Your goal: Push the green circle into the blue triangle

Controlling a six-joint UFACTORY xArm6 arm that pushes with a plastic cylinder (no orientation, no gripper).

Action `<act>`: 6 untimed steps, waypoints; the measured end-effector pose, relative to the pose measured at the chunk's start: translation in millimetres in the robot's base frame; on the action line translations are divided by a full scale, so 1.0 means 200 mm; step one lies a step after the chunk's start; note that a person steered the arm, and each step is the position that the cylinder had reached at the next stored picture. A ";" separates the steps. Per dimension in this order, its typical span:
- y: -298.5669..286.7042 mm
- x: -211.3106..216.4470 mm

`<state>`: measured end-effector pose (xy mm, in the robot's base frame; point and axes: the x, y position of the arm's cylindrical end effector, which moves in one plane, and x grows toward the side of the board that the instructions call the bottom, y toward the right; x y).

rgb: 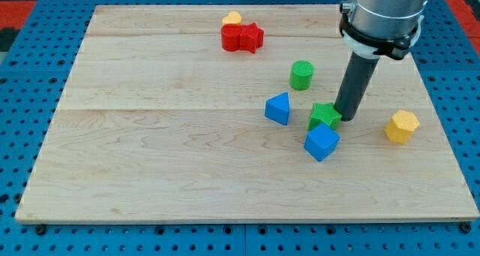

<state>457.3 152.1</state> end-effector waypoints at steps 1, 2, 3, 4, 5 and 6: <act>0.16 -0.24; -0.02 -0.56; -0.30 -0.43; -0.30 -0.09; -0.30 -0.19; -0.22 -0.32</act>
